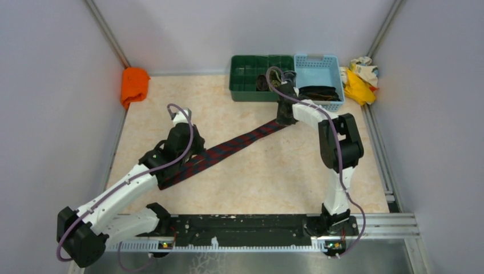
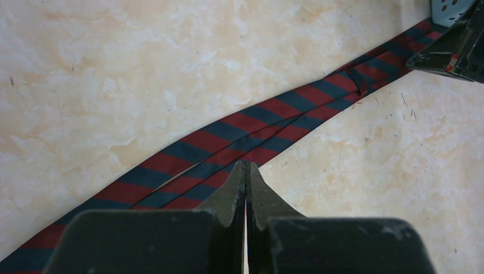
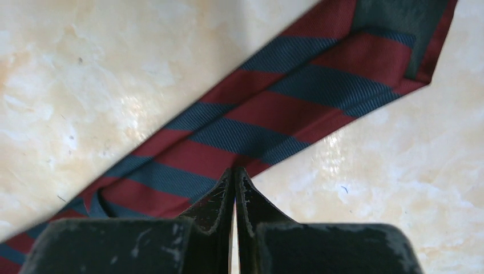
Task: Roll the ties
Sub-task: Flatten out the tie at the center of the board.
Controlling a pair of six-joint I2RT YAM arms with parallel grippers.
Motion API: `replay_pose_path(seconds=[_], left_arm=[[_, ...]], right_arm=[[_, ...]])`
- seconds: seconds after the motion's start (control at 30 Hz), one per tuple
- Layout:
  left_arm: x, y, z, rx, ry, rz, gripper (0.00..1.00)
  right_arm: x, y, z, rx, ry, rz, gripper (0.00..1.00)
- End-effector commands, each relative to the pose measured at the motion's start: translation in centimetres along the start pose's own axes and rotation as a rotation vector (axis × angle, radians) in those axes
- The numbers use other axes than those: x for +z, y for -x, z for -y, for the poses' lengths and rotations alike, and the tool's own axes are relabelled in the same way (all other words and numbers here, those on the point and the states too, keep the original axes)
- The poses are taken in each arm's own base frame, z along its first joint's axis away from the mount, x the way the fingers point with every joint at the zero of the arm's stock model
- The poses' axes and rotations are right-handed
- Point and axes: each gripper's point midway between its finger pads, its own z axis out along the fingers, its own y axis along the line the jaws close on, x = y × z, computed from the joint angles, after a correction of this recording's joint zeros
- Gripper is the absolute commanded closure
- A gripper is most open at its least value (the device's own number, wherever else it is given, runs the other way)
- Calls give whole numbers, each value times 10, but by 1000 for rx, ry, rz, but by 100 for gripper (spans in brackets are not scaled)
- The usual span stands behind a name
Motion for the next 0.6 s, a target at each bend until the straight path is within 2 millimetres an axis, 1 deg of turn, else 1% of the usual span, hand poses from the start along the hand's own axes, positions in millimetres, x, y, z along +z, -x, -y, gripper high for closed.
replay_pose_path(seconds=[0.0,0.17,0.3,0.37,0.4,0.47,0.57], left_arm=[[3,-1,4,13,-25,8,100],[3,0,2,20,-17,21,100],[8,-3,5,23,-30,14,100],[11,-6,7,26,-34,3,100],[13,-7,8,27,-35,0,100],[16,-9,9,27,-35,-8,100],[22,-11,11,33,-34,-16,100]], right_arm=[[2,23,-4,-19,-22,31,100],[11,11,3,-21,-44,-7,100],[19,-3,18,-16,-78,-59,100],[19,-11,30,-8,-99,-83,100],[19,-18,38,-8,-114,-99,100],[12,-29,54,-2,-146,-110,100],[-4,-40,79,22,-201,-102,100]])
